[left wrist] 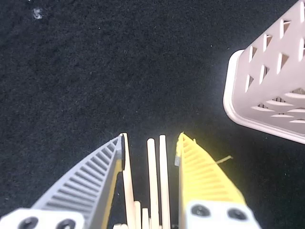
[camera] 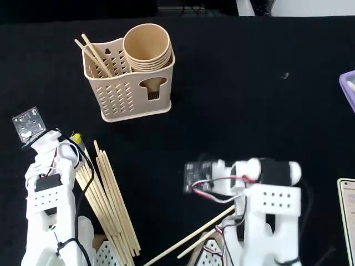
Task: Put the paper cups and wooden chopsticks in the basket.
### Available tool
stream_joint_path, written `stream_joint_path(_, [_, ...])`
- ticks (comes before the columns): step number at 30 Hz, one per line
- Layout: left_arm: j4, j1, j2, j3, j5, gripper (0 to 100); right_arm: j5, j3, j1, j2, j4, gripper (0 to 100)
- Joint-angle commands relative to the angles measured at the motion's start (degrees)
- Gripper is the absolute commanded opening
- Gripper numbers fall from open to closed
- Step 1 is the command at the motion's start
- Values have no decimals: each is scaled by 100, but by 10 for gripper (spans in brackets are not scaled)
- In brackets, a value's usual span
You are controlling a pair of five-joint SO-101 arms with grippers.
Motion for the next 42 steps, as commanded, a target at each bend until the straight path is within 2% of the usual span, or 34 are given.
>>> stream_joint_path(1, [-97, 4, -97, -31, 26, 188, 448, 866, 88, -277, -633, 163])
stream_joint_path(6, [-97, 4, -97, -31, 26, 188, 273, 1015, -422, 75, -835, 216])
stream_joint_path(9, [-97, -4, -105, -31, 26, 188, 229, 927, -413, 532, -923, 218])
stream_joint_path(17, [-97, -4, -105, -31, 26, 188, 237, -171, 976, 2765, -879, 218])
stream_joint_path(23, [-97, -4, -105, -31, 26, 188, 325, -760, 1371, 4251, -800, 218])
stream_joint_path(29, [-97, -4, -105, -31, 26, 188, 1204, -778, 2040, 4330, -1503, 221])
stream_joint_path(34, [-97, 4, -105, -31, 26, 188, 1996, -813, 2593, 4330, -1618, 221])
stream_joint_path(42, [-97, 4, -105, -31, 26, 188, 2031, -110, 3314, 4382, -3051, 220])
